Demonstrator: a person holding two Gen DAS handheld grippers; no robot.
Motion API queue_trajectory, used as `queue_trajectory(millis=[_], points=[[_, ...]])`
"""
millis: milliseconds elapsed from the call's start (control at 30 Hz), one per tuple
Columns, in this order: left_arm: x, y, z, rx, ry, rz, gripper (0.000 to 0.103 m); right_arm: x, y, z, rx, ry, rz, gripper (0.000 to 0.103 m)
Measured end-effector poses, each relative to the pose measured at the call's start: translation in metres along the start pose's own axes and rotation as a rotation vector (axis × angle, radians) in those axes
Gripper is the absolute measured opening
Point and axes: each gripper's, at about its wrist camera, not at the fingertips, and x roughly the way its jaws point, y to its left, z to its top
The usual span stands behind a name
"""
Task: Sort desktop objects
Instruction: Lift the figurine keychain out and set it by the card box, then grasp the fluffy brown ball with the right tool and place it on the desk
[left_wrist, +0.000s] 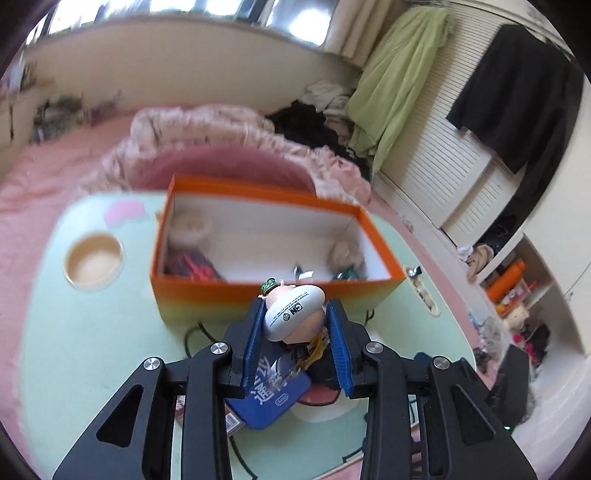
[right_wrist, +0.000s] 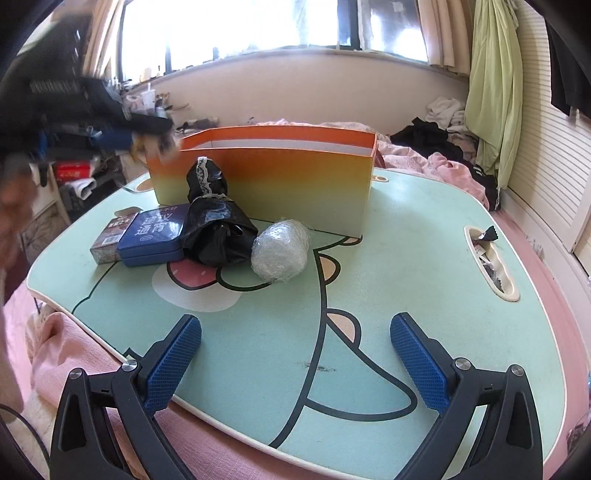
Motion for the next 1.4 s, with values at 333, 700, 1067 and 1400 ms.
queue_trajectory(millis=[333, 700, 1067, 1400], points=[[-0.006, 0.006, -0.032, -0.019, -0.098, 0.080, 0.065, 0.001, 0.000, 0.000, 0.000, 0.000, 0.001, 0.102], [-0.041, 0.000, -0.110, 0.153, -0.087, 0.302, 0.072, 0.001, -0.001, 0.000, -0.001, 0.000, 0.001, 0.102], [0.009, -0.016, -0.111, 0.233, -0.082, 0.299, 0.096, 0.001, -0.001, -0.001, -0.001, 0.001, 0.000, 0.103], [0.006, -0.013, -0.118, 0.233, -0.095, 0.284, 0.103, -0.031, -0.013, 0.032, 0.031, -0.065, 0.105, 0.080]])
